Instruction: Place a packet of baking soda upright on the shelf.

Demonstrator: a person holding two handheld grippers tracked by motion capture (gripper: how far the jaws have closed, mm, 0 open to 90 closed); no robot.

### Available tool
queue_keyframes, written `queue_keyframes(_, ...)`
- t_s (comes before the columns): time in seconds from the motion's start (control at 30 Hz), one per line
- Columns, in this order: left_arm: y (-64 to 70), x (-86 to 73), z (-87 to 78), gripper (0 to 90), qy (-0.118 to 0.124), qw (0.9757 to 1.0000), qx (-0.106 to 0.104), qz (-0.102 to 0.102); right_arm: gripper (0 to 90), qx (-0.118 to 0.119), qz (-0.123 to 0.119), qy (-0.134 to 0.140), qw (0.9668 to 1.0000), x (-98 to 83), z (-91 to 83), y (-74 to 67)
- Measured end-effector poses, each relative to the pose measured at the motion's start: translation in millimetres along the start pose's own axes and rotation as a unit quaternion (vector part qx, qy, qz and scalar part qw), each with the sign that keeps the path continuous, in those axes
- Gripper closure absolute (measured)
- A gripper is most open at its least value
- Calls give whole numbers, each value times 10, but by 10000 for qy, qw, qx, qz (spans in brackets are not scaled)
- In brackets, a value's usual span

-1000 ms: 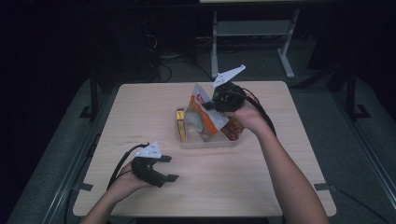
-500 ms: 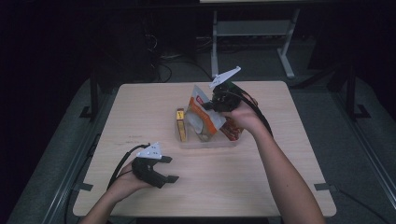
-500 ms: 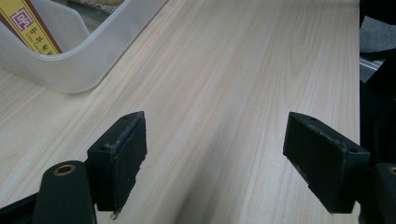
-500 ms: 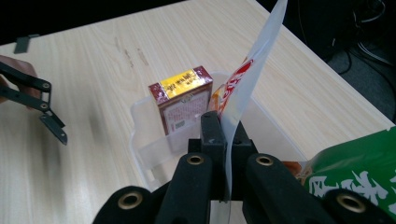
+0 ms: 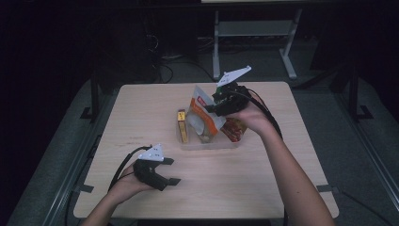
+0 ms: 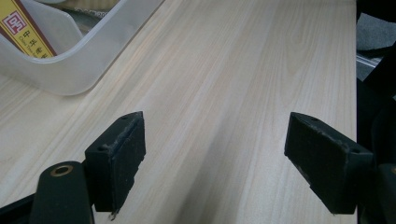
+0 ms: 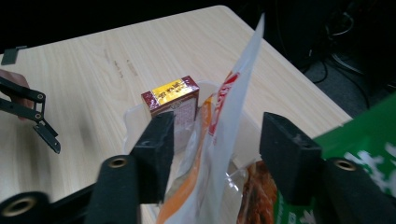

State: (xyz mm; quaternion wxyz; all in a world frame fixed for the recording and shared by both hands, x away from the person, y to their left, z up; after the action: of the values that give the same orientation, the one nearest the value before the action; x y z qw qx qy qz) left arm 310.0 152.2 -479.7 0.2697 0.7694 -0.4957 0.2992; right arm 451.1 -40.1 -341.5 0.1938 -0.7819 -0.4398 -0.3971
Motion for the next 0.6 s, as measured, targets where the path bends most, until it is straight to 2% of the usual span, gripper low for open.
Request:
queue_keyframes(0.13, 4, -1, 11, 193, -3, 10000, -6, 14, 392, 115, 124, 173, 9997, -13, -127, -46)
queue_keyframes(0.3, 10, -3, 15, 190, -14, 10000, -4, 0, 377, 116, 27, 259, 9996, -54, -243, -104)
queue_keyframes(0.37, 16, -2, 19, 190, -4, 10000, -2, -12, 360, 46, 61, 283, 9996, -72, -288, -126)
queue_keyframes(0.47, 11, -6, 20, 190, -25, 10000, -6, 9, 352, 85, 157, 353, 9992, -90, -329, -154)
queue_keyframes(0.6, 4, -9, 27, 190, -38, 10000, 4, 25, 340, 18, 176, 392, 9991, -176, -391, -147)
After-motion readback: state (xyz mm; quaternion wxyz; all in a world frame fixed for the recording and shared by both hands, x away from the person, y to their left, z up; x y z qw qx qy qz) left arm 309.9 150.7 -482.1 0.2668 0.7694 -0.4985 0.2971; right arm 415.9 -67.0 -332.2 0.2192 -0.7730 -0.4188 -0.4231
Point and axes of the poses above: each handheld gripper's, and its own axes: z roughly forward along the jaws, x roughly out of its top, y roughly to its right, the point moved 8 cm from there along z, roughly forward along the jaws
